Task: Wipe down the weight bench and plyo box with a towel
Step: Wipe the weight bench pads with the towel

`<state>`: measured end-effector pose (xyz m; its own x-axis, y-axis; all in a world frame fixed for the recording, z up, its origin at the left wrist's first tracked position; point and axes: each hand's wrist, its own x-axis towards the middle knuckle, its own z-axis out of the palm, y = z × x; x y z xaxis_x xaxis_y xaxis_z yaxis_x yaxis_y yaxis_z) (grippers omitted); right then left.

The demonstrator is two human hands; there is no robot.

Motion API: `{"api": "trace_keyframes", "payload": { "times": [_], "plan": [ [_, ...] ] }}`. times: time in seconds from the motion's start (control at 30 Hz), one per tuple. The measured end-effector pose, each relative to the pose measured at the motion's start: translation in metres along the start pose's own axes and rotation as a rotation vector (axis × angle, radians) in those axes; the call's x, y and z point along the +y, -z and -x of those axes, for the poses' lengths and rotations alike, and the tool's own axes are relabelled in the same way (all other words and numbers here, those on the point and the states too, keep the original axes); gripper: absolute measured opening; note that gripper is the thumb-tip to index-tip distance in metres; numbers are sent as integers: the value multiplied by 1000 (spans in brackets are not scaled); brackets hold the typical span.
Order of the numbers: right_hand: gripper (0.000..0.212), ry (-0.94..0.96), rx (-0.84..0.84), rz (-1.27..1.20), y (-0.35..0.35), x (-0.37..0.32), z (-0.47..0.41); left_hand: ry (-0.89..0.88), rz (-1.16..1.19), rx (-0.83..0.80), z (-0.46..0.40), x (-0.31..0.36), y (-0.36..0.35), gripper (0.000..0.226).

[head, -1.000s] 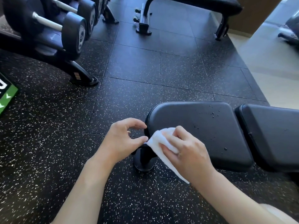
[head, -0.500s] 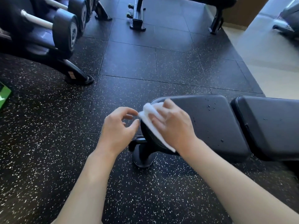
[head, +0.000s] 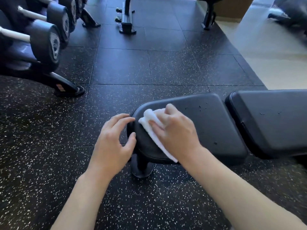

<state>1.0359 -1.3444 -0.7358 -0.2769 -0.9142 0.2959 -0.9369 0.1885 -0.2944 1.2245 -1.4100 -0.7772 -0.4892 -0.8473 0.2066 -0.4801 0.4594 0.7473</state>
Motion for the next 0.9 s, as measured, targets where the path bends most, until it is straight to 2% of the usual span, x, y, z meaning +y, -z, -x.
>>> {"api": "trace_keyframes", "payload": {
  "times": [0.07, 0.13, 0.2, 0.3, 0.37, 0.47, 0.57, 0.67, 0.8, 0.9],
  "plan": [
    [43, 151, -105, -34, -4, -25, 18, 18, 21, 21, -2, -1, 0, 37],
    [47, 178, -65, -52, -3, -17, 18, -5, 14, 19, -2, 0, -1, 40],
    [40, 115, -4, -21, 4, 12, 7, -41, -19, 13, -3, 3, -2, 43],
    [26, -87, 51, 75, 19, 61, -14, -87, -58, -16, -1, 11, -9, 44],
    [27, -198, 61, 60, 23, 76, -27, -79, -48, -21, 0, 13, -14, 42],
    [22, -79, 99, 75, 13, 42, -23, -75, -41, -8, -3, 11, -18, 43],
    [37, 74, 5, 5, -2, -10, -3, -45, 4, -4, -7, 12, -19, 45],
    [42, 79, 26, -50, -3, 9, -13, -36, 11, 32, -8, 14, -22, 48],
    [31, -133, -14, 51, 8, 69, -52, -32, 9, 62, -10, 18, -27, 50],
    [30, -208, 16, 18, 5, 70, -56, -10, 35, 51, -8, 21, -27, 50]
  ]
}}
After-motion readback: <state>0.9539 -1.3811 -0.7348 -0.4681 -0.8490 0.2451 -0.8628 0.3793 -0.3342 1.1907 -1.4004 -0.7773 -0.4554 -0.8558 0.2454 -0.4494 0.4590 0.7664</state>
